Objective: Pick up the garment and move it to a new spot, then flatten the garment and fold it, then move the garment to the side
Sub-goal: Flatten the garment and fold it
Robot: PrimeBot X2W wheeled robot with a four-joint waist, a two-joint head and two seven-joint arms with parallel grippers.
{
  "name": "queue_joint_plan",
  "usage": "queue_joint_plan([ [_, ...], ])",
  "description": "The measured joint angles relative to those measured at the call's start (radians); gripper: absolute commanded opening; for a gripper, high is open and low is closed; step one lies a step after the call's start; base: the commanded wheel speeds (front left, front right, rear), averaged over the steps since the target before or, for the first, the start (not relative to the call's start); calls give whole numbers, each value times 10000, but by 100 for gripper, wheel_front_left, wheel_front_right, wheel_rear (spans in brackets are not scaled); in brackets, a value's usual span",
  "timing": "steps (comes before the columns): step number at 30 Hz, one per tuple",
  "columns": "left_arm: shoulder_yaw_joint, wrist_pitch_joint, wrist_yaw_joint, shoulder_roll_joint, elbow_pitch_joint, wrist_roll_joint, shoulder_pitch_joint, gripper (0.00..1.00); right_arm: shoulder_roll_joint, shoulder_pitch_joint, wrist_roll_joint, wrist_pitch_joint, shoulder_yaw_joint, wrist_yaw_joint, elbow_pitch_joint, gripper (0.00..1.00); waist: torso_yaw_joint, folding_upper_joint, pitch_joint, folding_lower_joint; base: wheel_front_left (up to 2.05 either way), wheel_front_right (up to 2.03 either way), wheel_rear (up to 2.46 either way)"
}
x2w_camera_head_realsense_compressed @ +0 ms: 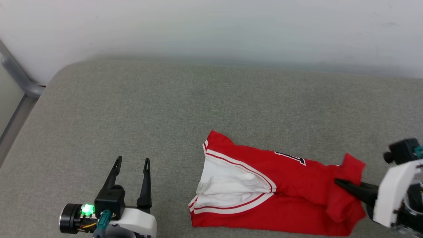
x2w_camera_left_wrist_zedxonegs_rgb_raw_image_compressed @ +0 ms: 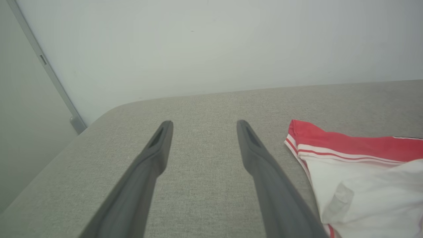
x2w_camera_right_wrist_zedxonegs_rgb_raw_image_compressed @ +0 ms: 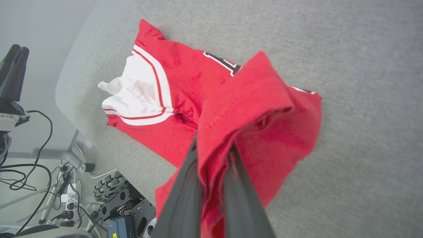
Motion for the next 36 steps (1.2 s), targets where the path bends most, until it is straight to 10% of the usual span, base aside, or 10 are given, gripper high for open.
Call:
queue_joint_plan([
  [12, 182, -2, -410, -491, 44, 357, -598, 100, 1582, -2851, -1492, 623, 2646, 0, 182, 0, 380, 0, 790, 1, 0, 0, 0],
  [30, 263, -13, -658, -901, 242, 568, -971, 100, 3089, -4777, -2100, -884, 5561, 0, 4117, 0, 810, 0, 1274, 1, 0, 0, 0],
  [32, 316, -12, -660, -913, 268, 568, -966, 100, 3080, -4811, -2054, -1160, 5753, 0, 4138, 100, 757, 0, 1204, 1, 0, 0, 0],
  [36, 380, -12, -688, -940, 307, 585, -868, 100, 2857, -4980, -2044, -2031, 5889, 0, 3655, 100, 641, 0, 931, 0, 0, 0, 0],
])
